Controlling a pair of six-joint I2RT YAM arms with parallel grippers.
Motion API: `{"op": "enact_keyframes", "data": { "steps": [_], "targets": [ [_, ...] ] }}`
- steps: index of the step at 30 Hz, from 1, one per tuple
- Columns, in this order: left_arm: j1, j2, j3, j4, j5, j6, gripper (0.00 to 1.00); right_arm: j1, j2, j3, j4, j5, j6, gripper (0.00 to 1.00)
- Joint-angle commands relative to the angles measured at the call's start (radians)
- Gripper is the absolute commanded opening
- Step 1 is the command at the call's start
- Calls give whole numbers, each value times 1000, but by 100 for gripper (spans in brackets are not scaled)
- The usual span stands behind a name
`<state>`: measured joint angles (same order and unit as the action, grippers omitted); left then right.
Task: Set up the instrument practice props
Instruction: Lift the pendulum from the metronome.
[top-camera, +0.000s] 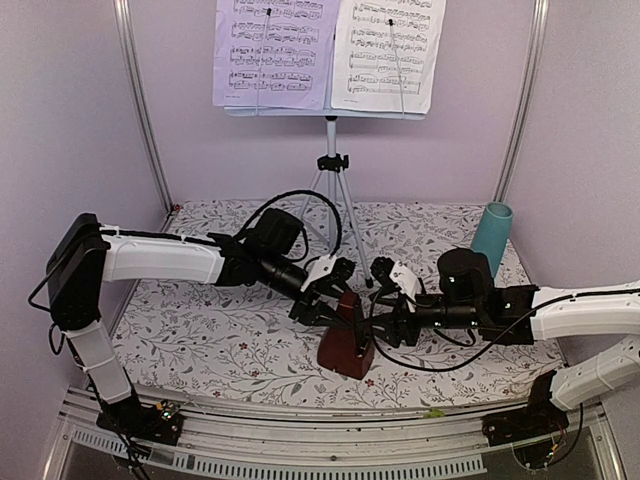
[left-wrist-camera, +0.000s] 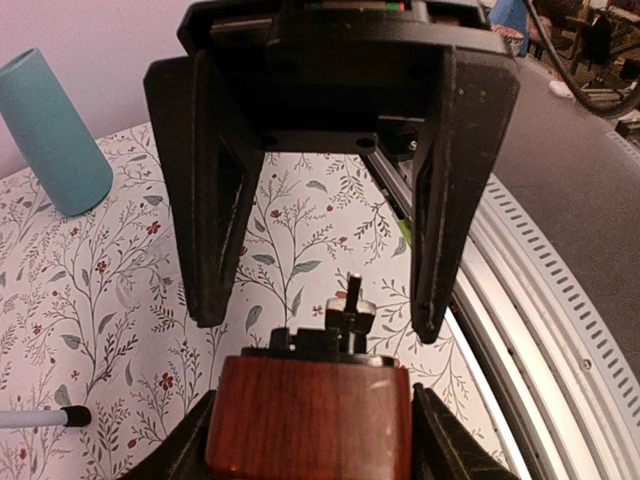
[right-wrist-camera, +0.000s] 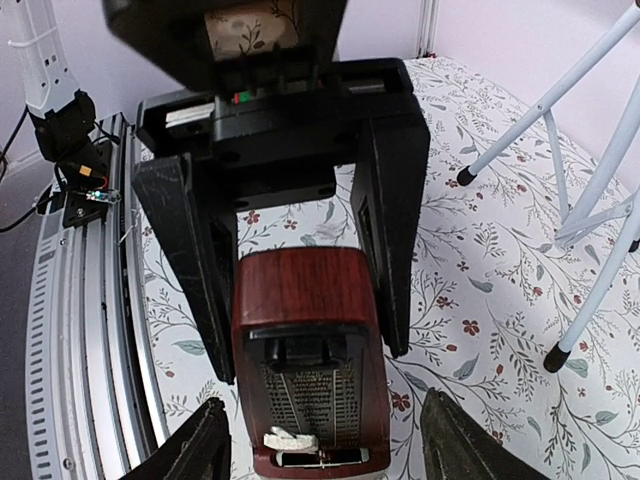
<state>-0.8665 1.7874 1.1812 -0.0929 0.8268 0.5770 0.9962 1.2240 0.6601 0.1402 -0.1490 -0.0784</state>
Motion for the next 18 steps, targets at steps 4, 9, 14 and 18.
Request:
{"op": "enact_keyframes", "data": {
  "steps": [4,9,14,18],
  "targets": [
    [-24,78,-26,-132,-58,0,0,-37,-8,-53,29,-52,42,70],
    [-23,79,-26,-131,-58,0,0,-80,-10,-77,67,-82,69,71],
    [-24,78,-28,-134,-56,1,0,-126,17,-65,84,-105,115,72],
    [-25,74,-29,-133,-54,3,0,-157,44,-56,98,-138,132,75]
  ]
}}
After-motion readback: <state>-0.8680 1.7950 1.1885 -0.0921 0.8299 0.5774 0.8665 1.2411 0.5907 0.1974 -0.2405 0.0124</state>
